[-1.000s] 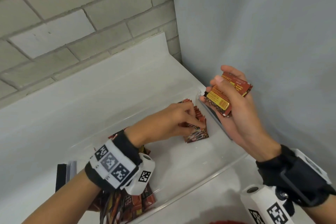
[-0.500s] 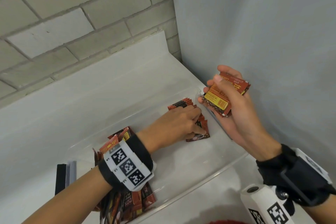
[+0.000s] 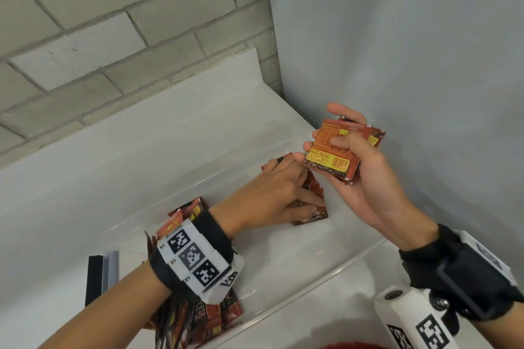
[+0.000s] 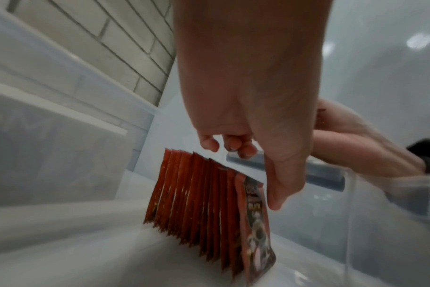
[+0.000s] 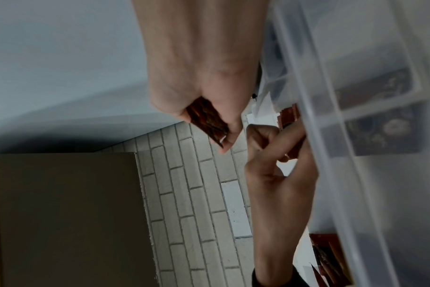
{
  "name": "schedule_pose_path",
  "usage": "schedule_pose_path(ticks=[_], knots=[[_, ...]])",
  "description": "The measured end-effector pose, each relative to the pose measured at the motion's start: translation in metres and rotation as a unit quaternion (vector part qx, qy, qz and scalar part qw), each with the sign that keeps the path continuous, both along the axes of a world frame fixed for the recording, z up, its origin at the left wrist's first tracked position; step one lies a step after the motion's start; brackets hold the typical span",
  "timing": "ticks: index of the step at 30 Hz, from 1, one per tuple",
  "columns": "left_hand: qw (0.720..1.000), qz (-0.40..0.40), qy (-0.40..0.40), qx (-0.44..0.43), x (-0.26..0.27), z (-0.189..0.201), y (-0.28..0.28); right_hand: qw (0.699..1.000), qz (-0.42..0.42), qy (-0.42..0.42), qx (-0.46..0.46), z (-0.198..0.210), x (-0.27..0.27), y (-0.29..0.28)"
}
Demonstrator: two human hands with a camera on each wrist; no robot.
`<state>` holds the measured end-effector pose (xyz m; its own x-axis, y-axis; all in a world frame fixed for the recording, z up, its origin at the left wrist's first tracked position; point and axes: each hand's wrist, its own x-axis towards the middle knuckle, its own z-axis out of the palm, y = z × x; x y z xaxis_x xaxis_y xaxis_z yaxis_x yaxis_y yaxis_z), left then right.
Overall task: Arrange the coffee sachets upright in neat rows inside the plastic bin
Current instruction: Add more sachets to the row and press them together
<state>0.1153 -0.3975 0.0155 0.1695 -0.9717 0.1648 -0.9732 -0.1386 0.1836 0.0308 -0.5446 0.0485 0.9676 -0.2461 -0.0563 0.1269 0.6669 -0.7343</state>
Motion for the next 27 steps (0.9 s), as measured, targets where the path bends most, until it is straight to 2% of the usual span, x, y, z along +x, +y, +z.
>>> schedule_pose_path(ticks=[4,8,12,21,27], knots=[[0.988,0.037,0.143,-0.038,0.009,0.017,0.007,1.000,0.010,-0.004,-0.025,0.000,0.001,0.001],[0.973,0.138,0.161,-0.088,0.020,0.039,0.015,1.000,0.018,-0.005,-0.024,0.001,0.000,0.002],[0.942,0.215,0.203,-0.157,0.017,0.055,0.014,0.999,0.034,0.008,-0.035,0.001,-0.001,0.003],[0.885,0.194,0.385,-0.175,0.002,0.074,0.005,0.997,0.057,0.018,-0.041,0.006,-0.001,0.007],[0.858,0.162,0.428,-0.231,0.002,0.085,0.010,0.996,0.072,0.038,-0.029,0.006,0.000,0.006]])
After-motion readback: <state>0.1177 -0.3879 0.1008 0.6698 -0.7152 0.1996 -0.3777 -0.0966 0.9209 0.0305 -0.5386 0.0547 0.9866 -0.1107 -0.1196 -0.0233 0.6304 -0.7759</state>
